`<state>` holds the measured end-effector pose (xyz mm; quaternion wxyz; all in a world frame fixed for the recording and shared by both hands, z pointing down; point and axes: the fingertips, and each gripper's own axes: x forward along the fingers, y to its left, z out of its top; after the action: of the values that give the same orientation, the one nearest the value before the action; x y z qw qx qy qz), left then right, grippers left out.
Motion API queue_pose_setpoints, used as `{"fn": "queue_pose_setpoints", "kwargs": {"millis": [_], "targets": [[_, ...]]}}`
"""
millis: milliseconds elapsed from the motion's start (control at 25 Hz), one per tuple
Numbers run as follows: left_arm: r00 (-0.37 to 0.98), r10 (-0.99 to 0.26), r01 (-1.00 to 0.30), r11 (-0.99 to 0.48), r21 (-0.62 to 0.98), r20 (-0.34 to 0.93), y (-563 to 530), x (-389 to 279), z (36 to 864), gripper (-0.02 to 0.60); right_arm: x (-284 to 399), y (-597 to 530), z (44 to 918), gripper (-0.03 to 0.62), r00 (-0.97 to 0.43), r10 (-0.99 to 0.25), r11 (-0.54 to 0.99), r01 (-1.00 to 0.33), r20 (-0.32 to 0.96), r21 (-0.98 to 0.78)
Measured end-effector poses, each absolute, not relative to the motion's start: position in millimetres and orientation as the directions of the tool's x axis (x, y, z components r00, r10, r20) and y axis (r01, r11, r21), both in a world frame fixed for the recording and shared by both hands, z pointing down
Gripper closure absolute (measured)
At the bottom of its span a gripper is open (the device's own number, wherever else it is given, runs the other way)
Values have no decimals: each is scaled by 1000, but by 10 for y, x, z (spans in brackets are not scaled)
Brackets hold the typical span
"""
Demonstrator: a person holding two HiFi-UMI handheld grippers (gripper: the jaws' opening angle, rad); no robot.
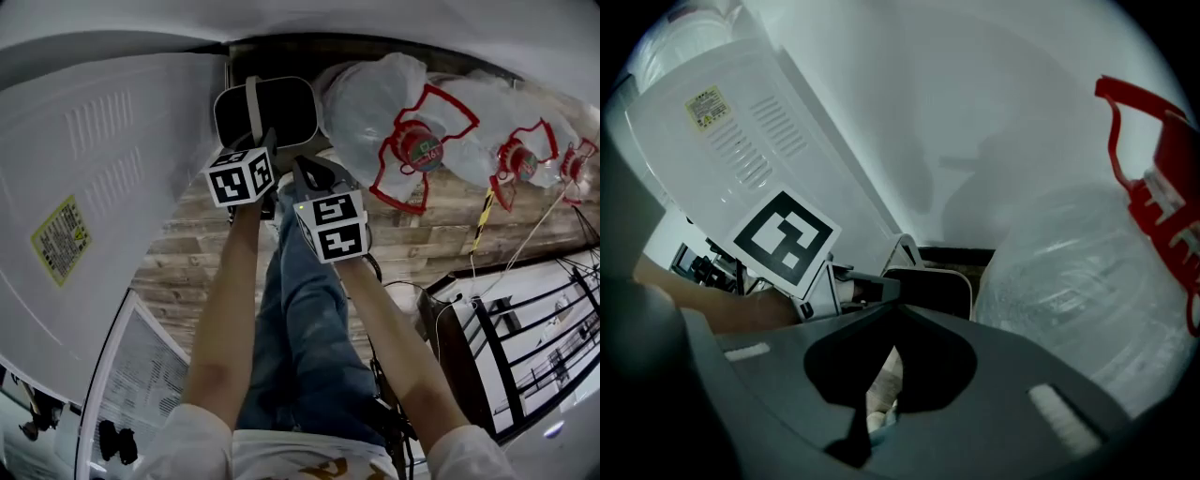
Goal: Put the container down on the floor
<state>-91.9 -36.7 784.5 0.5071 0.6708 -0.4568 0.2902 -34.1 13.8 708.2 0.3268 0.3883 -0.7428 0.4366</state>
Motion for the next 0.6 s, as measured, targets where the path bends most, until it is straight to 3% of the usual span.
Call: {"fn": "queue_pose_setpoints", "kwargs": {"millis": [320,600], "targets": [[391,-402,-916,-76,395,828,-388,-862,7956,537,-300,209,7192,568,-503,-280,279,-858,818,-432],[366,-318,-930,-90,357,874,-58,-904,8049,540,-263,210,7249,568,-484,-287,287,-867,827,-409]]}}
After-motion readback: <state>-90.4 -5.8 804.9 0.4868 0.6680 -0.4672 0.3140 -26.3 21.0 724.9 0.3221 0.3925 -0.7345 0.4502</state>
